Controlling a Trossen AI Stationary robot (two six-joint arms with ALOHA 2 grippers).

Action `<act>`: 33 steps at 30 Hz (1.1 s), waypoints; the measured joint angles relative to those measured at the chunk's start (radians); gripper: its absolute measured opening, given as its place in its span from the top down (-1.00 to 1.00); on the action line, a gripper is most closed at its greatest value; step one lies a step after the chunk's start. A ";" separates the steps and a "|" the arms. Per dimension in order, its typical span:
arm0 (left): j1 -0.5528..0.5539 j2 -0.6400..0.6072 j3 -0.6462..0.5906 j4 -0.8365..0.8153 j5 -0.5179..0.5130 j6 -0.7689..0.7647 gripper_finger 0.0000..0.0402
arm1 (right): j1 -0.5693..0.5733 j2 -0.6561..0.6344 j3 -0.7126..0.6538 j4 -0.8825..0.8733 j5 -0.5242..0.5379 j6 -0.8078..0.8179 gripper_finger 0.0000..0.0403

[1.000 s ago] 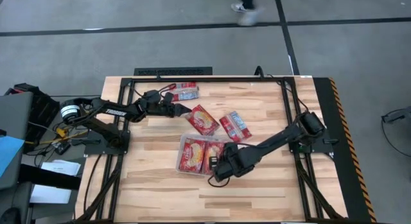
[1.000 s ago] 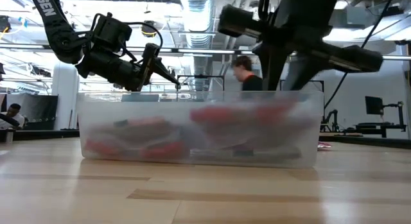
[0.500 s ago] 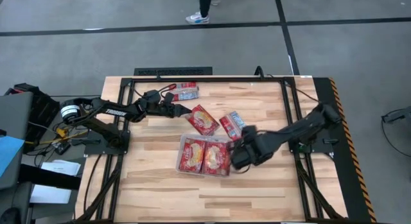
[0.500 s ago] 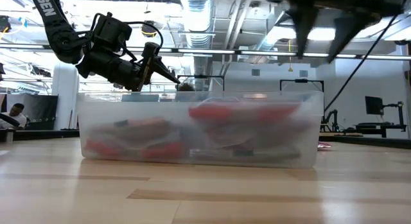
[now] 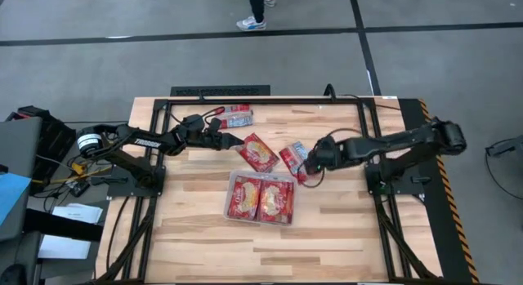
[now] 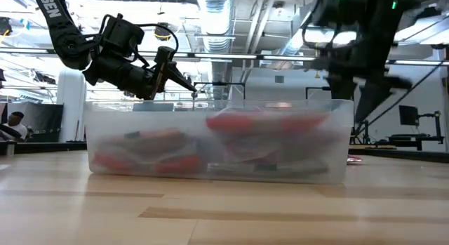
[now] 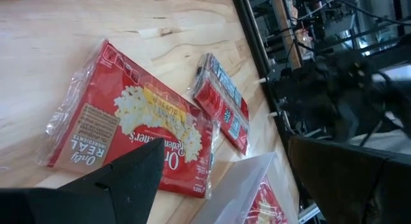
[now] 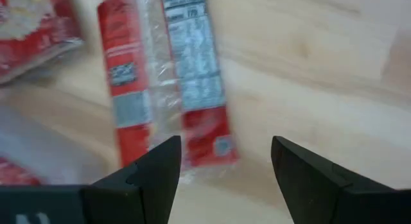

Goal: Sort popcorn bags into baskets
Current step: Put the red popcorn bag into the transparent bin

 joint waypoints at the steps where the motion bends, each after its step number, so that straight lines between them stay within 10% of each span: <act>1: 0.000 0.000 0.000 -0.002 0.000 0.006 -0.59 | -0.042 -0.019 -0.032 0.031 -0.017 -0.070 -0.31; 8: 0.000 0.000 0.000 -0.007 0.008 0.043 -0.59 | -0.274 -0.031 -0.173 0.253 -0.175 -0.398 -0.32; 21: 0.003 0.000 0.000 -0.027 -0.005 0.045 -0.59 | -0.374 0.266 -0.152 0.496 -0.356 -0.663 -0.27; 30: 0.005 0.000 0.000 -0.030 -0.075 -0.008 -0.59 | -0.391 0.263 -0.088 0.404 -0.359 -0.798 0.86; 33: 0.006 0.000 0.000 -0.024 -0.094 -0.016 -0.59 | -0.425 0.263 -0.074 0.387 -0.367 -0.789 0.92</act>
